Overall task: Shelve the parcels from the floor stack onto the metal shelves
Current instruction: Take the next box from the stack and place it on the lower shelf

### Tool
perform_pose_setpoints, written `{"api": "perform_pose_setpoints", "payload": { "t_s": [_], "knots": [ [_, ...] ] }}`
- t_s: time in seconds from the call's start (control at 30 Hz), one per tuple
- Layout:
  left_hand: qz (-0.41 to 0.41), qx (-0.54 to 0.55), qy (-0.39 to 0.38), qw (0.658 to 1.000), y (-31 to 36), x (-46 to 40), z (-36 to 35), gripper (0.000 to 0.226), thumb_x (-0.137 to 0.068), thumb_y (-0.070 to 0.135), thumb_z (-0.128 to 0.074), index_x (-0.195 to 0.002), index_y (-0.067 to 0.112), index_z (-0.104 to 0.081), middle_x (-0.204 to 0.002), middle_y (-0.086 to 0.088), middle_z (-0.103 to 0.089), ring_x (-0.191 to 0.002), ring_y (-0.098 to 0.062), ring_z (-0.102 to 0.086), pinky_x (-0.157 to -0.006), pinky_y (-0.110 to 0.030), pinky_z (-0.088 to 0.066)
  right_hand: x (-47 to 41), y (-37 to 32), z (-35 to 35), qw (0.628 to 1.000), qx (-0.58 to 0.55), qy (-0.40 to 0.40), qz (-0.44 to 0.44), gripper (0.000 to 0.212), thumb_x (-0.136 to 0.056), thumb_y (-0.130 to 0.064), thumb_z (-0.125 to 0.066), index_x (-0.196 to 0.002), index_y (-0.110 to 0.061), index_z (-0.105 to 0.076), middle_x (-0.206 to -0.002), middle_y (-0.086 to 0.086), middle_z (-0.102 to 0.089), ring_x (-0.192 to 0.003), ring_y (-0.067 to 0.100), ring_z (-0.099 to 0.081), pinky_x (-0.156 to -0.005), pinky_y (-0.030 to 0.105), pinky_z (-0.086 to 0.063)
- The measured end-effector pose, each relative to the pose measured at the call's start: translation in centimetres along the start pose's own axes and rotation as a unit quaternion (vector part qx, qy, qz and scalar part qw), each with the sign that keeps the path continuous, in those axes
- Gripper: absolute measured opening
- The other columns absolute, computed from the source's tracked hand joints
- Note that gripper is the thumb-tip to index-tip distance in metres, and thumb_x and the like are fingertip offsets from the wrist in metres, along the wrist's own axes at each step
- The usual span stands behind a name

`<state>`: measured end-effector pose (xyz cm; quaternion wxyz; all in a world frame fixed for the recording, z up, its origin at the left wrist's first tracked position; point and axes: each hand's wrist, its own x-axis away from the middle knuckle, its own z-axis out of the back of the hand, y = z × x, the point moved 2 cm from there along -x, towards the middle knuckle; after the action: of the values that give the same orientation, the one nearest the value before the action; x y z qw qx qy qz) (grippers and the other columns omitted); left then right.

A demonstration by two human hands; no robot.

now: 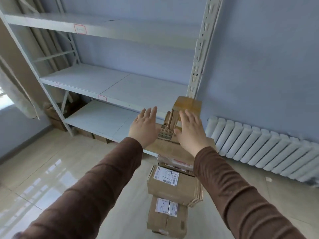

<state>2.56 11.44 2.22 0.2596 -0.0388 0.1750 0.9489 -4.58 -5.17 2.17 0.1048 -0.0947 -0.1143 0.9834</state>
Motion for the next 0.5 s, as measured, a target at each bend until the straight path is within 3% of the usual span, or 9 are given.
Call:
{"api": "perform_pose_setpoints", "payload": {
  "t_s": [0.33, 0.5],
  "knots": [
    [0.057, 0.160, -0.067, 0.983, 3.0, -11.8, -8.3, 0.083, -0.103, 0.046, -0.050, -0.163, 0.015, -0.002, -0.169, -0.011, -0.016, -0.154, -0.029, -0.021, -0.122, -0.044, -0.025, -8.1, 10.5, -3.2, 0.989, -0.115, -0.015, -0.095, 0.070, -0.108, -0.044, -0.038, -0.161, -0.009, -0.011, -0.169, 0.015, -0.009, -0.156, 0.028, -0.010, -0.124, 0.038, -0.013],
    [0.143, 0.277, -0.074, 0.947, 3.5, -17.0, -12.3, 0.079, -0.104, 0.049, -0.046, -0.163, 0.014, -0.008, -0.167, -0.013, -0.023, -0.152, -0.029, -0.027, -0.122, -0.042, -0.026, -12.0, 14.3, -5.7, 0.948, -0.253, -0.047, -0.187, 0.076, -0.106, -0.051, -0.035, -0.163, -0.011, -0.004, -0.168, 0.012, -0.019, -0.151, 0.030, -0.029, -0.118, 0.041, -0.029]
  ]
}}
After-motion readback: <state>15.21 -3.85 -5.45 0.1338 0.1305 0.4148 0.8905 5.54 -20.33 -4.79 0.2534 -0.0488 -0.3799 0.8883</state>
